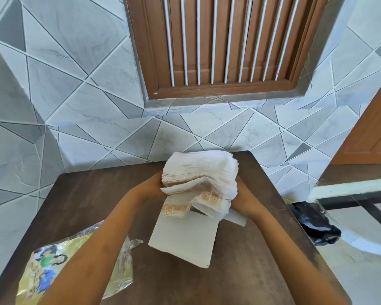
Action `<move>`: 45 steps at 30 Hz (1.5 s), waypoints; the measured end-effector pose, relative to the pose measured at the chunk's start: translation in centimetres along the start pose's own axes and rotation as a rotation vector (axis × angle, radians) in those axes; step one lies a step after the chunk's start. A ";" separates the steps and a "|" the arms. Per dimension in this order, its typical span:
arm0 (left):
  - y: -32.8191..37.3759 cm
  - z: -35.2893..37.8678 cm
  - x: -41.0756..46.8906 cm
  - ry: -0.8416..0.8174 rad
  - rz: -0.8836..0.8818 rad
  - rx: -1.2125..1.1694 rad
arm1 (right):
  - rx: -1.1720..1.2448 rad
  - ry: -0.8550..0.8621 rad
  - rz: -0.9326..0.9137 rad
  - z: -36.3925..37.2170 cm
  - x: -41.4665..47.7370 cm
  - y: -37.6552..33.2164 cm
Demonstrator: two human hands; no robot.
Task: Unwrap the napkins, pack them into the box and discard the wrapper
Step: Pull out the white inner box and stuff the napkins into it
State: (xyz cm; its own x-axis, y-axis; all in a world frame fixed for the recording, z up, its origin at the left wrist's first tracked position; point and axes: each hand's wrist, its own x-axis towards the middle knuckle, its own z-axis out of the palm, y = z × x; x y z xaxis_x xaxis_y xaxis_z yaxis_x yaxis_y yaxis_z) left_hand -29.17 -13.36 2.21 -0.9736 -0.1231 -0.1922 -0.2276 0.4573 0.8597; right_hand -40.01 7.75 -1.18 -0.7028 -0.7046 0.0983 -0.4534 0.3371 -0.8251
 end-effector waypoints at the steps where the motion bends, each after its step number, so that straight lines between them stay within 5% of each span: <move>1: 0.1 -0.1 -0.1 -0.026 0.000 -0.009 | 0.047 0.005 -0.014 0.2 0.1 -0.1; 14: -0.5 0.0 0.6 -0.026 -0.053 -0.178 | 0.202 -0.214 -0.071 -0.3 0.1 0.2; 23: -1.5 0.1 0.7 -0.102 -0.065 0.025 | 0.078 -0.200 -0.088 0.3 -0.9 1.8; 45: -2.8 -1.4 -1.8 0.109 -0.086 -0.025 | -0.084 -0.426 -0.035 1.9 4.9 -0.4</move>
State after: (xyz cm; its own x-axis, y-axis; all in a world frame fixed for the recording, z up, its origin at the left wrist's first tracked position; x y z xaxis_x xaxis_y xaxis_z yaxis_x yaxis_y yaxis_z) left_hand -26.79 -15.64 0.84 -0.9425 -0.2567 -0.2140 -0.3081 0.4190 0.8541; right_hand -42.23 2.98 -1.41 -0.4057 -0.9051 -0.1275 -0.5280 0.3459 -0.7756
